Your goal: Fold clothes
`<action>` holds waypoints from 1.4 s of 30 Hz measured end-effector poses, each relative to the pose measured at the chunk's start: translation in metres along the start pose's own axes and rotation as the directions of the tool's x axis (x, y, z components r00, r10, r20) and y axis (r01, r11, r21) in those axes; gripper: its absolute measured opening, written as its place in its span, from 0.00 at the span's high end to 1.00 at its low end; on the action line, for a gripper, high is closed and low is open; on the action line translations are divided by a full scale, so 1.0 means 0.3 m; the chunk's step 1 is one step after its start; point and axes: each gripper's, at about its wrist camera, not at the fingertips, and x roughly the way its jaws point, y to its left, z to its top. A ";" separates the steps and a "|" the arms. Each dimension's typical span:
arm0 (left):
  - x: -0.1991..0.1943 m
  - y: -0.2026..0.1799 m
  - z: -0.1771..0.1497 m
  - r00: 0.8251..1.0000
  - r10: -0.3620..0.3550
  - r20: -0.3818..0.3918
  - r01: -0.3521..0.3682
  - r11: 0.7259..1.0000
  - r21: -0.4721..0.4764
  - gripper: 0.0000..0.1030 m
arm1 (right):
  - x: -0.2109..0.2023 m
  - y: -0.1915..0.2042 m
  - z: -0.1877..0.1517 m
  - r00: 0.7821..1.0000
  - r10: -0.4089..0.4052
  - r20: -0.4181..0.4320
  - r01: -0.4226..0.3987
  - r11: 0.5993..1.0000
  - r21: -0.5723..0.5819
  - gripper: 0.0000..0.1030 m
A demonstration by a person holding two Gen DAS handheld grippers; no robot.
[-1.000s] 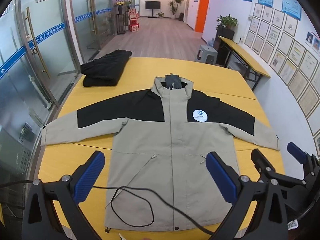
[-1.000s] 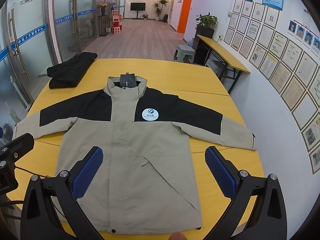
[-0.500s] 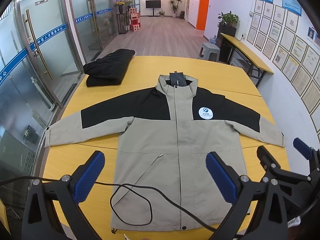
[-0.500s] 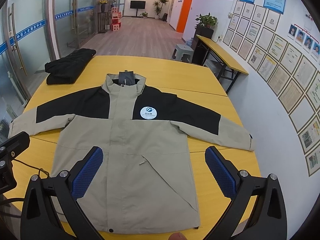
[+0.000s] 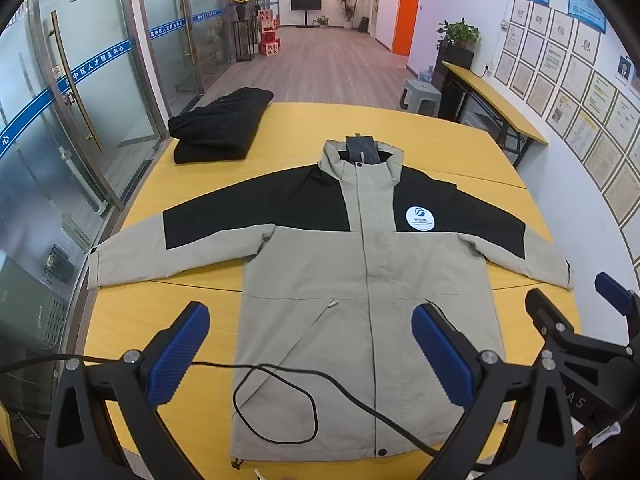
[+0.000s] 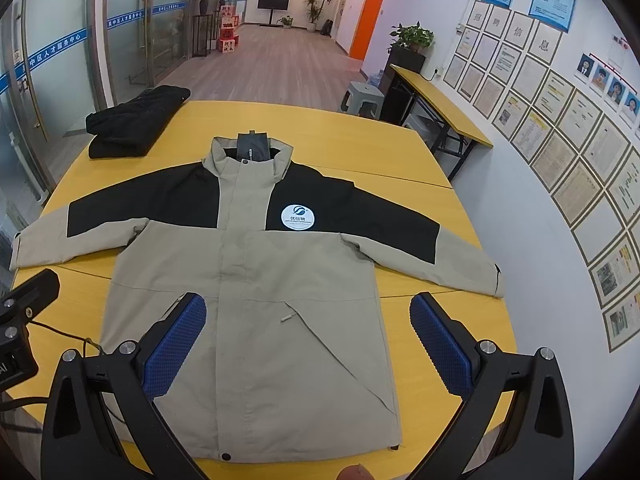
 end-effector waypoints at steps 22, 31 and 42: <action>0.163 -0.051 -0.032 0.995 0.007 -0.095 -0.002 0.998 0.057 0.00 | 0.100 -0.002 -0.040 0.997 -0.011 -0.082 0.012 1.000 0.009 0.00; 0.246 -0.136 -0.014 0.992 0.035 -0.118 -0.030 0.998 0.047 0.00 | 0.243 -0.044 -0.042 0.994 0.010 -0.109 -0.010 1.000 0.000 0.00; 0.337 -0.203 0.024 0.991 0.052 -0.125 -0.051 0.999 0.014 0.00 | 0.360 -0.093 0.002 0.993 0.046 -0.113 -0.052 0.997 -0.051 0.00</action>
